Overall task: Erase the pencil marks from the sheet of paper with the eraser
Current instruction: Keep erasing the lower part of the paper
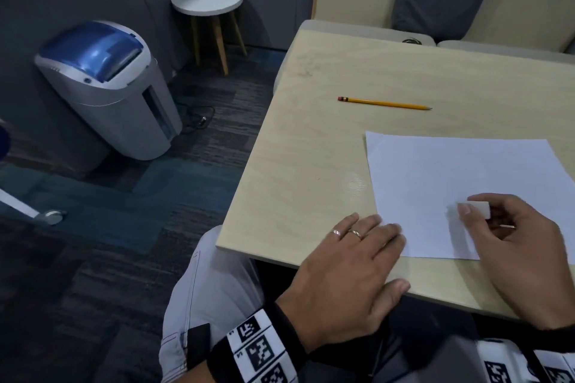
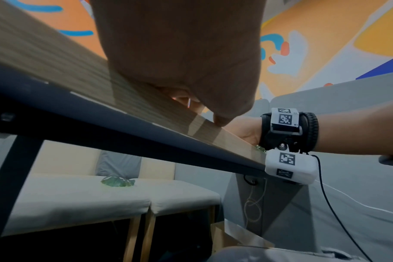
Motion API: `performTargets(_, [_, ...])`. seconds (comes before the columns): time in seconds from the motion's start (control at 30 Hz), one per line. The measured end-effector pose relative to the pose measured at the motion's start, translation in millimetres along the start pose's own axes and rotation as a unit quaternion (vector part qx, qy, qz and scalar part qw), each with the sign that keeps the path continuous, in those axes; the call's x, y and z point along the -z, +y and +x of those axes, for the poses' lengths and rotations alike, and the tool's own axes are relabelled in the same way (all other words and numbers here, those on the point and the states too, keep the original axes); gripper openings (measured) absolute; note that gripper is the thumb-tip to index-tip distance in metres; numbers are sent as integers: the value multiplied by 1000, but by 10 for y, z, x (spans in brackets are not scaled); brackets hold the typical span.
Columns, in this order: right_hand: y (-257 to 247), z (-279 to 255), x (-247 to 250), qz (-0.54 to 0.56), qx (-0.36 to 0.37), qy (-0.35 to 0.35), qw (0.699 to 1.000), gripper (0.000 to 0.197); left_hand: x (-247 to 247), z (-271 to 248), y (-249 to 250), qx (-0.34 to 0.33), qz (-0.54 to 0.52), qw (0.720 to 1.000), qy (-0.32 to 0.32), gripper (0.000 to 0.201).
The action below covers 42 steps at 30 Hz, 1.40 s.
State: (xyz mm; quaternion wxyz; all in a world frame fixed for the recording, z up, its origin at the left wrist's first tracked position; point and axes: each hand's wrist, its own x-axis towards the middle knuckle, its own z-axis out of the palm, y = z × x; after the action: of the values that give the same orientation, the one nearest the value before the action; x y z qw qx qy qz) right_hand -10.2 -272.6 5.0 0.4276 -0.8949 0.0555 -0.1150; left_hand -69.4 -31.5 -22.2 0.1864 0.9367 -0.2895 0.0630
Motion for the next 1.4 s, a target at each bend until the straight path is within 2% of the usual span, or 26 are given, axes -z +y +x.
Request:
performTargets(0.1, [-72, -143, 70, 30, -4, 6, 1000, 3, -27, 145, 1, 10, -70, 997, 35, 37])
performTargets(0.2, [-59, -245, 24, 54, 13, -36, 998, 6, -55, 322, -54, 34, -128, 989, 61, 17])
performTargets(0.27, [3, -263, -47, 40, 34, -60, 997, 9, -86, 382, -100, 52, -161, 983, 66, 13])
performTargets(0.4, [90, -251, 0, 35, 56, -79, 995, 6, -143, 372, -134, 80, -147, 985, 37, 37])
performTargets(0.53, [69, -326, 112, 77, 45, -101, 991, 9, -96, 413, -73, 82, -117, 990, 8, 40])
performTargets(0.67, [51, -389, 35, 2, 120, -121, 985, 9, -97, 482, -44, 94, -128, 987, 4, 44])
performTargets(0.87, [47, -372, 55, -9, 120, -138, 983, 14, -101, 544, -93, 91, -124, 987, -35, 67])
performTargets(1.07, [143, -256, 223, 11, 64, -106, 992, 14, -71, 539, -90, 95, -130, 986, -44, 66])
performTargets(1.2, [19, -397, 84, 2, 119, -160, 980, 14, -57, 535, -85, 93, -127, 986, -50, 66])
performTargets(1.33, [203, -255, 311, -31, 89, -97, 991, 16, -44, 535, -91, 89, -133, 986, -49, 62])
performTargets(1.4, [136, -294, 259, -17, 91, -86, 992, 13, -42, 537, -84, 90, -129, 986, -46, 62])
